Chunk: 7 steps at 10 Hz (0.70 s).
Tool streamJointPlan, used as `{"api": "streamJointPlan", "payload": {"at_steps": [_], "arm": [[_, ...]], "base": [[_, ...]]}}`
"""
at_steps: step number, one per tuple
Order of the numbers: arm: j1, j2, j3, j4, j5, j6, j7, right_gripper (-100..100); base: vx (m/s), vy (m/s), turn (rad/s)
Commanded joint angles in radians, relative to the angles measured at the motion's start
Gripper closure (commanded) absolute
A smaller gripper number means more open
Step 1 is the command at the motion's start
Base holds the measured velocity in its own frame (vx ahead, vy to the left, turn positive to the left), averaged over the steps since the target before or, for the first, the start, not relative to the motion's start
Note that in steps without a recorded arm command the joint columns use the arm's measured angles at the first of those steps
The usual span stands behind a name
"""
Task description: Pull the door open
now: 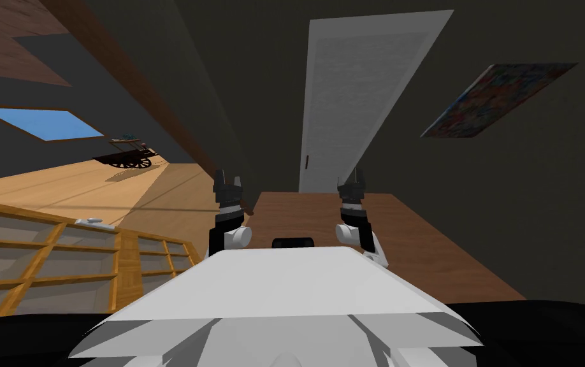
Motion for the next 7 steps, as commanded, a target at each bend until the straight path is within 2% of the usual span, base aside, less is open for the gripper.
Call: {"api": "streamJointPlan", "payload": {"at_steps": [1,7], "arm": [[-0.004,-0.004,0.009,0.029,-0.017,-0.016,-0.022,-100],[-0.041,-0.029,0.040,0.166,-0.110,-0.069,-0.126,-100]], "base": [[0.126,-0.023,0.050],[0.127,-0.016,0.065]]}}
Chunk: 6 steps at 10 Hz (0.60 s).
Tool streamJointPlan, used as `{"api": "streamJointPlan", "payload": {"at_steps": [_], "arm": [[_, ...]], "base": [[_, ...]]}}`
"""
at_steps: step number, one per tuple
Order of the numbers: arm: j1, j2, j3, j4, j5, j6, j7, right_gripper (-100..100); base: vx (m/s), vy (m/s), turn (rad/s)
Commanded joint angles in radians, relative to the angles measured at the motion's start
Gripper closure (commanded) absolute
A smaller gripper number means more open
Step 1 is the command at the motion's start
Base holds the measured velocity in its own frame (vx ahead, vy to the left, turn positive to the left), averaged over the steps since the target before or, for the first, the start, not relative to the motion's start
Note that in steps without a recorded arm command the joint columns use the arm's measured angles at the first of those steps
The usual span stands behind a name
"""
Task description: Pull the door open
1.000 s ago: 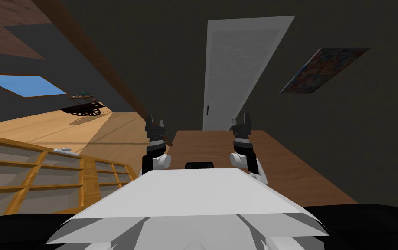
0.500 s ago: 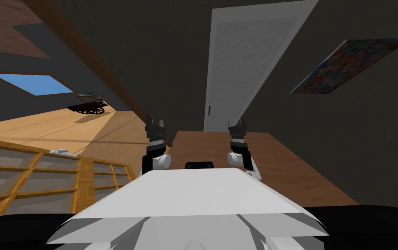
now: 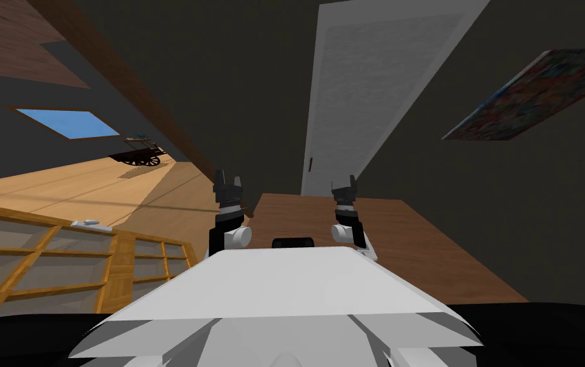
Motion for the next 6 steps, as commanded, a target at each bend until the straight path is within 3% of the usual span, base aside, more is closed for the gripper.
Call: {"api": "streamJointPlan", "payload": {"at_steps": [1,6], "arm": [[-0.010,-0.006,0.006,0.029,-0.022,-0.010,-0.025,-100],[-0.035,-0.020,0.026,0.121,-0.084,-0.045,-0.095,-100]], "base": [[0.118,-0.019,0.055],[0.091,-0.016,0.054]]}}
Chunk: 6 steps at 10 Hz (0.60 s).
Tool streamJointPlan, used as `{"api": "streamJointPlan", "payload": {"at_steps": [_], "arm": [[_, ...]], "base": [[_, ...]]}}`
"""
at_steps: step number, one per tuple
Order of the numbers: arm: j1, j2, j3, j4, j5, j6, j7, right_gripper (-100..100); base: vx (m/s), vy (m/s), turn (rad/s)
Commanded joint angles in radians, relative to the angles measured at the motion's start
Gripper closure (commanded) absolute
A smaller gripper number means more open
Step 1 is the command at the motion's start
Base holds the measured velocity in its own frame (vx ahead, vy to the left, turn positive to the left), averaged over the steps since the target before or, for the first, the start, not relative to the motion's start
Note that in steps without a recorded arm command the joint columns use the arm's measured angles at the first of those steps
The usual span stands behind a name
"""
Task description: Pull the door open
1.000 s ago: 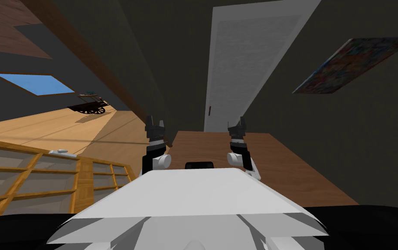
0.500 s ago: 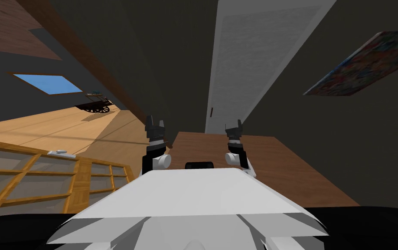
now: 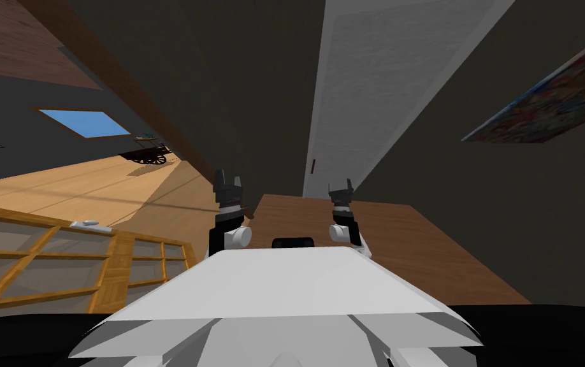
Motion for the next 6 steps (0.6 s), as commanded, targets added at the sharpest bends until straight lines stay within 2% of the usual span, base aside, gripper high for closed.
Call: {"api": "streamJointPlan", "payload": {"at_steps": [1,6], "arm": [[-0.011,-0.004,0.007,0.033,-0.021,-0.012,-0.024,-100],[-0.038,-0.019,0.030,0.133,-0.089,-0.050,-0.100,-100]], "base": [[0.096,-0.017,0.053],[0.094,-0.017,0.062]]}}
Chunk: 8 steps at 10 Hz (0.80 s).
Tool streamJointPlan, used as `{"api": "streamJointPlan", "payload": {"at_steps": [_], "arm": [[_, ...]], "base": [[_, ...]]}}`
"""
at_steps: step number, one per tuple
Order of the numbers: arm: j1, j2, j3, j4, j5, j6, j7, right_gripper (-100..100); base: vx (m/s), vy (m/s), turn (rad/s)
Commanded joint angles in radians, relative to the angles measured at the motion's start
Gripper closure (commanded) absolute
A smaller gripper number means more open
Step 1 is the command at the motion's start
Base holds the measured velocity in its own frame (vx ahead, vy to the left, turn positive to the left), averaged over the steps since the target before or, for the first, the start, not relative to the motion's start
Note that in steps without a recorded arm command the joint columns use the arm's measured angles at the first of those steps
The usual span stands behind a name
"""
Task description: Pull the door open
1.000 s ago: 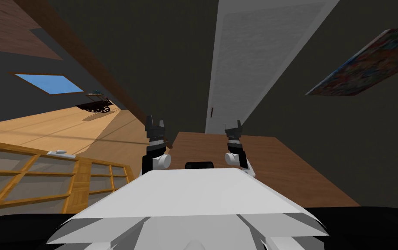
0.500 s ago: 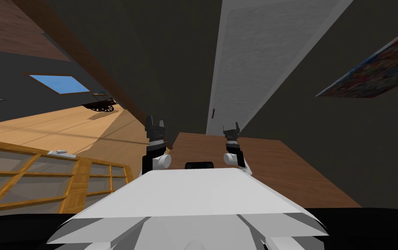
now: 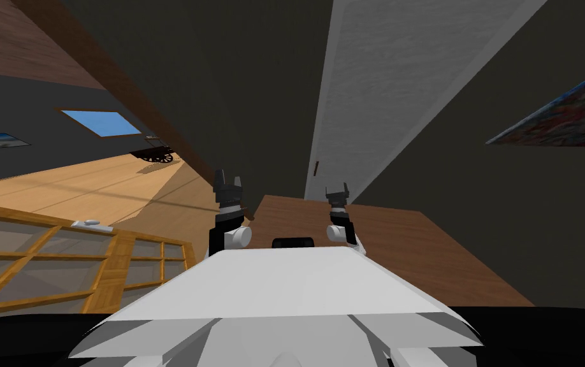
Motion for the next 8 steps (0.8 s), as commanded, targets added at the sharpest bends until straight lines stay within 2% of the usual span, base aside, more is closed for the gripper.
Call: {"api": "streamJointPlan", "payload": {"at_steps": [1,8], "arm": [[-0.012,-0.008,0.005,0.037,-0.025,-0.014,-0.030,-100],[-0.051,-0.029,0.038,0.184,-0.124,-0.071,-0.141,-100]], "base": [[0.077,-0.023,0.055],[0.100,-0.026,0.065]]}}
